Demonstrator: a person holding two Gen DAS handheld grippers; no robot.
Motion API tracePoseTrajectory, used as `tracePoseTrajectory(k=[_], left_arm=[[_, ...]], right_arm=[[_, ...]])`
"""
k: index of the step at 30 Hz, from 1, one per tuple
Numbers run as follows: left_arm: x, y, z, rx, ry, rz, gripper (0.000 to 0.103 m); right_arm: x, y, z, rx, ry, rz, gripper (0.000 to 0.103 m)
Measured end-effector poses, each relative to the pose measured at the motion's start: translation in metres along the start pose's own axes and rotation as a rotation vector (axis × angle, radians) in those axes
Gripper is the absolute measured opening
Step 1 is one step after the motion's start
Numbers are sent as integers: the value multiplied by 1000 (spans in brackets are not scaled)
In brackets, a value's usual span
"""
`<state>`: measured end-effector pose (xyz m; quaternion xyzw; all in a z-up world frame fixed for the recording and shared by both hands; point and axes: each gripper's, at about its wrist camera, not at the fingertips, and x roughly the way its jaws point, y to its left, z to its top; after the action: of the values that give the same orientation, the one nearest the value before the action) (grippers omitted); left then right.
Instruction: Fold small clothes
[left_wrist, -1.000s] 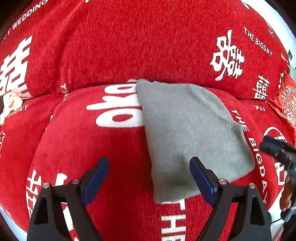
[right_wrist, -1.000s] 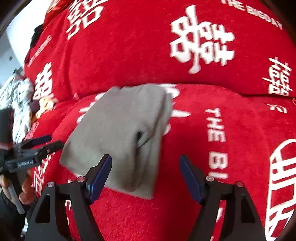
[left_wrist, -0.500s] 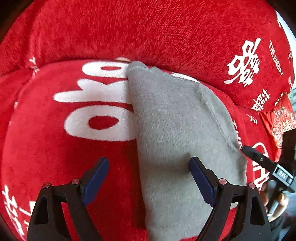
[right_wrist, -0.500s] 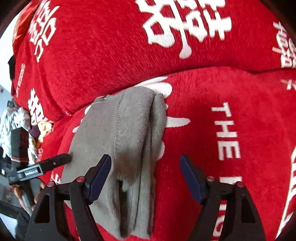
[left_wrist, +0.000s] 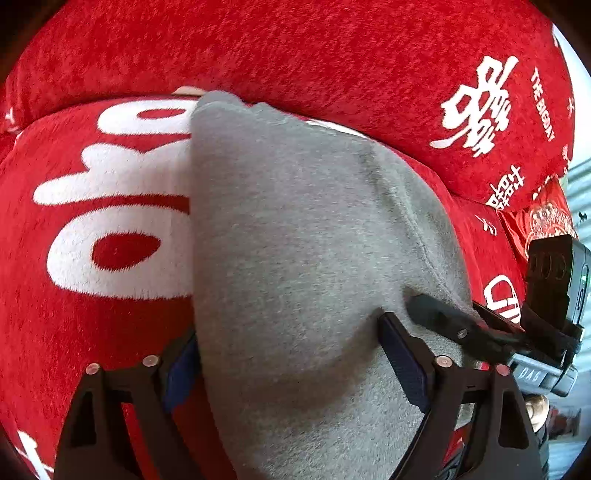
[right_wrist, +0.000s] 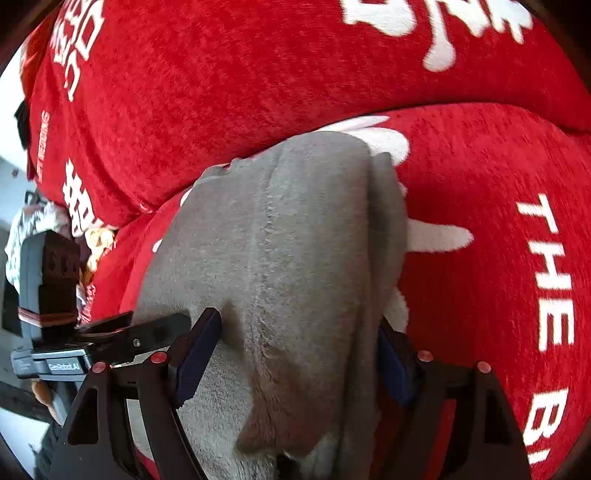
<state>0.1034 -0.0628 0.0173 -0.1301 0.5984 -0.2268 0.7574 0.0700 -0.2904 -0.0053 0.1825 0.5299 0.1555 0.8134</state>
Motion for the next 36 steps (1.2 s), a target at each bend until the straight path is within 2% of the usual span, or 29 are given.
tracePoseTrajectory(k=[1, 3, 5, 9, 12, 19, 36], left_arm=[[-1, -1, -1, 3, -8, 2, 80], [-1, -2, 0, 6, -28, 6, 68], [-5, -7, -1, 27, -56, 18, 58], [-11, -22, -1, 70, -78, 71, 49], [-15, -29, -3, 99, -91, 115, 47], [-29, -37, -13, 123, -107, 155, 47], [-78, -45, -72, 164, -152, 181, 47]], right_arm=[[0, 2, -1, -23, -1, -10, 74], [0, 6, -2, -37, 0, -9, 56], [-1, 9, -1, -30, -2, -15, 46], [-9, 31, -2, -112, -38, -110, 36], [-16, 46, -4, -151, -70, -149, 34], [-32, 60, -9, -167, -97, -157, 34], [-68, 104, -59, -212, -123, -178, 34]])
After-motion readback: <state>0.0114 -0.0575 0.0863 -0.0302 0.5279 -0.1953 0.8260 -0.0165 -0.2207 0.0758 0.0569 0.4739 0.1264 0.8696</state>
